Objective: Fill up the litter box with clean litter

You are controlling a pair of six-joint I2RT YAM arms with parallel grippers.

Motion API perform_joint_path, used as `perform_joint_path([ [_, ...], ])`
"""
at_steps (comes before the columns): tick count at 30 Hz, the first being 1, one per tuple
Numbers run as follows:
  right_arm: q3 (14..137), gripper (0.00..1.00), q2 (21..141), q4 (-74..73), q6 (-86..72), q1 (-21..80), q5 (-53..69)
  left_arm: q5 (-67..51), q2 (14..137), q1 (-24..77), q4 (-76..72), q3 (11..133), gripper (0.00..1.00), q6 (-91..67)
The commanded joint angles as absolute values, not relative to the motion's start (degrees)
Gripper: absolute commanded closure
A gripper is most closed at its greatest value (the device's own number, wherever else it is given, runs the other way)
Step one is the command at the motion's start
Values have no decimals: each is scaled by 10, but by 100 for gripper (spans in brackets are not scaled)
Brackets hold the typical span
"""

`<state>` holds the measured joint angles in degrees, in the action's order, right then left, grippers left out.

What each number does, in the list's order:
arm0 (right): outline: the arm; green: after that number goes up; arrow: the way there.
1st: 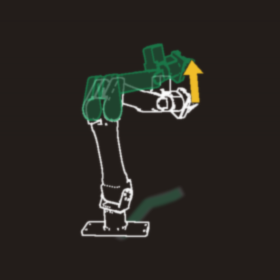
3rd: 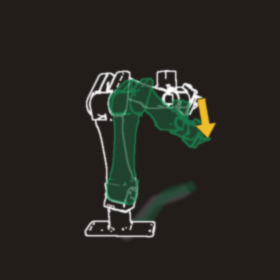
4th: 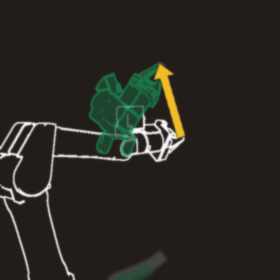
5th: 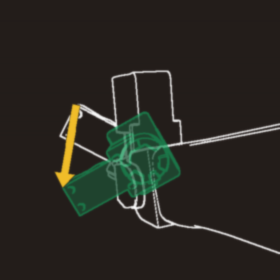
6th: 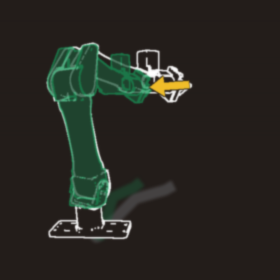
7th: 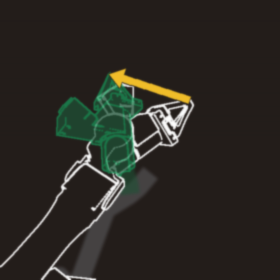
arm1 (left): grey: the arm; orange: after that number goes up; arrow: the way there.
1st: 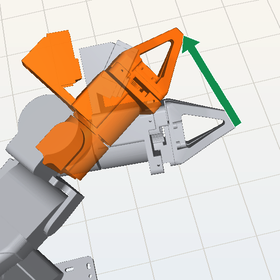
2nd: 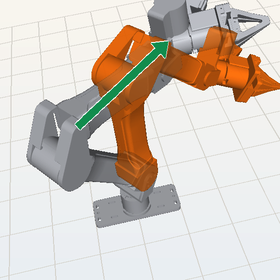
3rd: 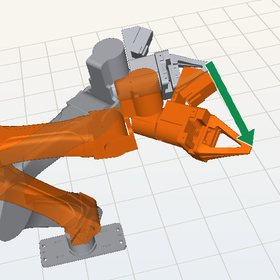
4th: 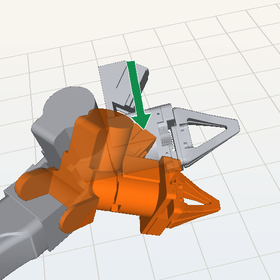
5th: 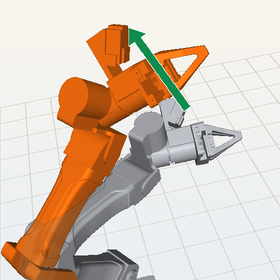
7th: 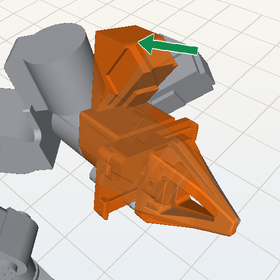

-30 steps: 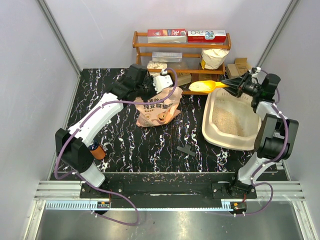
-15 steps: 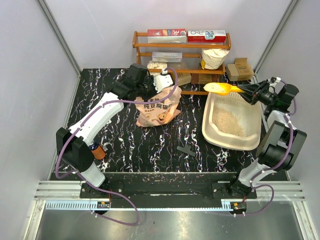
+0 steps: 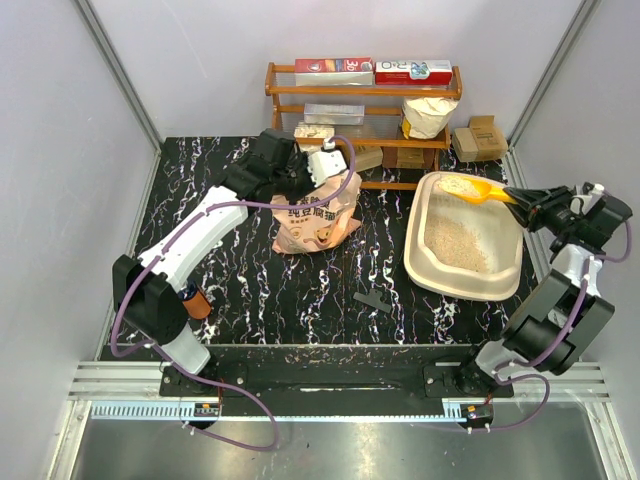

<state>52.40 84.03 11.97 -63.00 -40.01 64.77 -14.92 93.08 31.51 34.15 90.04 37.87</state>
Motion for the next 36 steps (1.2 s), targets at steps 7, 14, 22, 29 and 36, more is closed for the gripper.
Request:
perform_joint_path([
  [7,515,100,751,-65,-450,-452,593,-206,886,316,255,868,100,368],
  [14,555,100,708,-204,-306,-452,512,-215,870,316,246,845,100,360],
  [22,610,100,682,-322,-171,-452,411,-229,859,317,242,832,100,338],
  [29,649,100,687,-320,-135,-451,342,-236,851,317,242,817,100,330],
  [36,682,100,701,-278,-80,-397,262,-239,847,316,244,811,100,326],
])
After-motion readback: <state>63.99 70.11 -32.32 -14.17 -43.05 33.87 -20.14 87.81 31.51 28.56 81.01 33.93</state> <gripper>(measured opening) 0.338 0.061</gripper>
